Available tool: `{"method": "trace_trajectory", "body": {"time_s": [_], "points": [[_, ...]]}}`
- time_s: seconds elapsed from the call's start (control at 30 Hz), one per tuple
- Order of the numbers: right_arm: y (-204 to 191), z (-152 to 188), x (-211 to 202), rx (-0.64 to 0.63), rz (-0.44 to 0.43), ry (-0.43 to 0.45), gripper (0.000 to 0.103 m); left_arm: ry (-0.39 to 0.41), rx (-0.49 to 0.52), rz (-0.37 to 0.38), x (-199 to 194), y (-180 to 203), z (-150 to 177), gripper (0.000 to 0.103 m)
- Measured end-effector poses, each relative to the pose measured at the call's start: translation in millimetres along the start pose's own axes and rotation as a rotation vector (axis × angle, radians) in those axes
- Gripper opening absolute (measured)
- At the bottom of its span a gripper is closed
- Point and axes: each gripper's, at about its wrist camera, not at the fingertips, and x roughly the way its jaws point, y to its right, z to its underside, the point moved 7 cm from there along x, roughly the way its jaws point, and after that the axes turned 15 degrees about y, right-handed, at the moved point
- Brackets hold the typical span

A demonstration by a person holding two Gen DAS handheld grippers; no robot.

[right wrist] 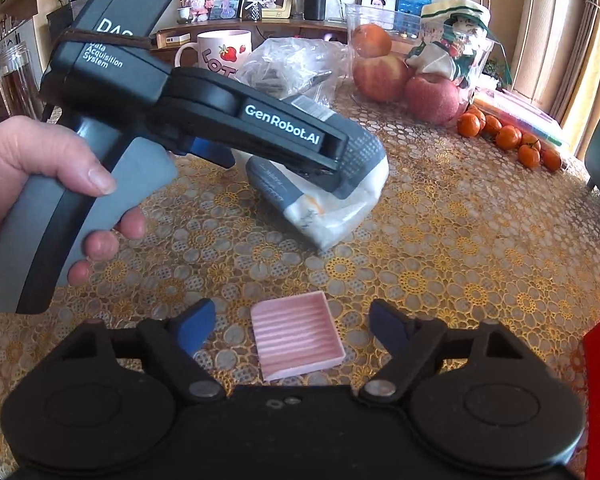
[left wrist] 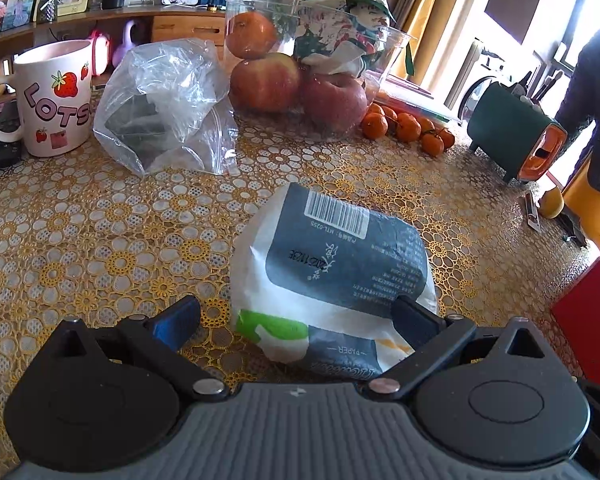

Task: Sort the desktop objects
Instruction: 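Grasp the white wipes pack with the left tool while the right tool grasps the pink tray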

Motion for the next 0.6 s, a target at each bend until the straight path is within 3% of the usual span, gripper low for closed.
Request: {"method": "trace_trajectory", "body": {"time_s": [0.13, 0.27, 0.37, 0.43, 0.47, 0.53, 0.6], "points": [[1, -1, -1, 0.007, -0.011, 0.012, 0.075, 0.006, 0.002, 0.001, 2, 2, 0, 0.102], [3, -2, -3, 0.011, -0.01, 0.026, 0.062, 0.014, 0.007, 0.005, 2, 4, 1, 0.101], [5, -1, -5, 0.01, -0.008, 0.033, 0.057, 0.021, 0.024, 0.011, 1, 7, 2, 0.092], [5, -1, -6, 0.01, -0.007, 0.036, 0.05, 0.027, 0.018, 0.025, 0, 10, 1, 0.075], [5, -2, -7, 0.012, -0.007, 0.037, 0.043, 0.034, 0.016, 0.02, -1, 11, 0, 0.072], [6, -3, -7, 0.016, -0.001, 0.034, 0.042, 0.051, 0.01, 0.023, -4, 13, -2, 0.055], [8, -3, -8, 0.023, 0.01, 0.035, 0.041, 0.065, 0.008, 0.033, -8, 16, -4, 0.047]]}}
